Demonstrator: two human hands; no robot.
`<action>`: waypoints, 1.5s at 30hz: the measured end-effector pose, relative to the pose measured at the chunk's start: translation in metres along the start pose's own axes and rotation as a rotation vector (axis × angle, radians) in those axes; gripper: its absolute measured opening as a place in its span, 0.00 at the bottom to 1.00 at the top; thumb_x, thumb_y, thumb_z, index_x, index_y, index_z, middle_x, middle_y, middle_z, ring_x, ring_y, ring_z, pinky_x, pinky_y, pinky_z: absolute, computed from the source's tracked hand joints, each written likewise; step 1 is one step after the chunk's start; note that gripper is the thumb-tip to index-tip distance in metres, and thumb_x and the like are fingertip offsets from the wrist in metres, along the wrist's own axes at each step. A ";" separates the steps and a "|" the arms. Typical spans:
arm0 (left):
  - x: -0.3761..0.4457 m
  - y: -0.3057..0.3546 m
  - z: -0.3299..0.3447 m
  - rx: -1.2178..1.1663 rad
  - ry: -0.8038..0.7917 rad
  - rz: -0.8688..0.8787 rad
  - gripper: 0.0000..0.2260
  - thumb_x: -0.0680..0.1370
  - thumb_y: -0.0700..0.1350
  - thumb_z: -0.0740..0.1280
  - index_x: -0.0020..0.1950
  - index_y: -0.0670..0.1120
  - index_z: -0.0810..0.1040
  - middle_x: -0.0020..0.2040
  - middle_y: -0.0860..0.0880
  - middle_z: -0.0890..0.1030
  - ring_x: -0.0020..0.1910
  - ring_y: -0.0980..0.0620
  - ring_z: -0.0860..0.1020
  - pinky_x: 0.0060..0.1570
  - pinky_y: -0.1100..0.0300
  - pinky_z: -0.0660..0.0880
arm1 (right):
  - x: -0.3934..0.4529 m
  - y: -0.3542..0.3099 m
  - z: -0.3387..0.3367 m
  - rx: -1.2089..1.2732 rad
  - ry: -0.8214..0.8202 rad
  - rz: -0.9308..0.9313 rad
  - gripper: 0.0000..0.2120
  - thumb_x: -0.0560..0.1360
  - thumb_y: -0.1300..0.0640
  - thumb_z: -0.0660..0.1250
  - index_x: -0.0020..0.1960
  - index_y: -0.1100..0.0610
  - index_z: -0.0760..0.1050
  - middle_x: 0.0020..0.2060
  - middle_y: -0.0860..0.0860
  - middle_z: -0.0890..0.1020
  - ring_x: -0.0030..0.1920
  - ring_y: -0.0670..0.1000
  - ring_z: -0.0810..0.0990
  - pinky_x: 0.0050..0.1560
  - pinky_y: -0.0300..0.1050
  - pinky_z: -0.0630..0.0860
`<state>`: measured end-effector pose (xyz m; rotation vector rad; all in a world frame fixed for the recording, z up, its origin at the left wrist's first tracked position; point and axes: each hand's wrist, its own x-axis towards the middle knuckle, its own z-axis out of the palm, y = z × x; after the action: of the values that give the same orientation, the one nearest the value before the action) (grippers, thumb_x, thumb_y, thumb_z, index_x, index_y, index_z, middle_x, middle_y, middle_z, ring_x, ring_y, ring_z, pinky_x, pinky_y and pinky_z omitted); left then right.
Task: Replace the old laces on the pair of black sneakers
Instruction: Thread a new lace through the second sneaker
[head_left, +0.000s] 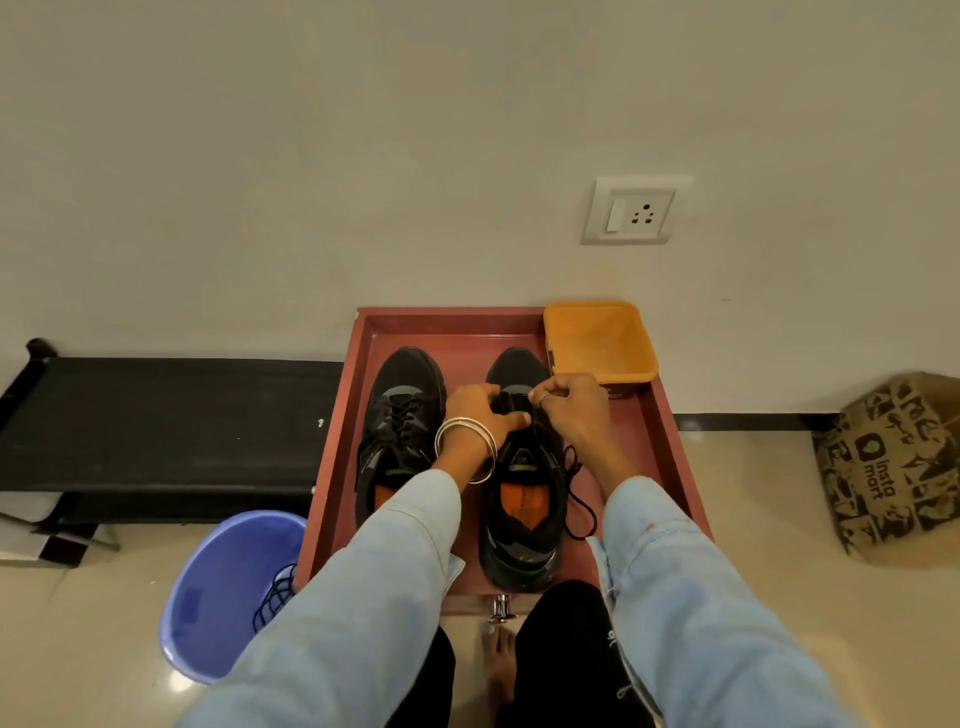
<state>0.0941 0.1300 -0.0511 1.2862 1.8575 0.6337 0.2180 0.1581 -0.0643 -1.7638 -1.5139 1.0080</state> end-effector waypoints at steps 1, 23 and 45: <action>0.001 -0.001 0.002 0.017 0.002 0.012 0.22 0.71 0.46 0.75 0.63 0.40 0.77 0.57 0.43 0.80 0.57 0.45 0.78 0.55 0.59 0.73 | 0.002 0.001 0.004 -0.015 -0.001 -0.007 0.03 0.72 0.62 0.70 0.41 0.59 0.83 0.41 0.52 0.84 0.44 0.47 0.80 0.48 0.39 0.73; 0.022 -0.033 -0.001 0.189 0.032 0.179 0.14 0.79 0.47 0.64 0.63 0.47 0.78 0.59 0.46 0.77 0.58 0.46 0.75 0.60 0.58 0.69 | 0.007 -0.004 0.046 -0.037 0.093 0.291 0.08 0.70 0.52 0.67 0.33 0.46 0.80 0.54 0.53 0.77 0.58 0.56 0.73 0.59 0.56 0.66; 0.035 -0.020 -0.002 0.399 0.175 0.244 0.09 0.79 0.49 0.63 0.51 0.47 0.81 0.50 0.47 0.81 0.50 0.45 0.78 0.46 0.55 0.70 | -0.005 -0.012 0.032 -0.182 -0.131 0.278 0.10 0.81 0.52 0.59 0.50 0.50 0.78 0.61 0.54 0.63 0.64 0.57 0.63 0.56 0.53 0.58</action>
<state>0.0753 0.1555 -0.0763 1.7858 2.0579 0.5292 0.1847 0.1545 -0.0709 -2.1174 -1.5074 1.1712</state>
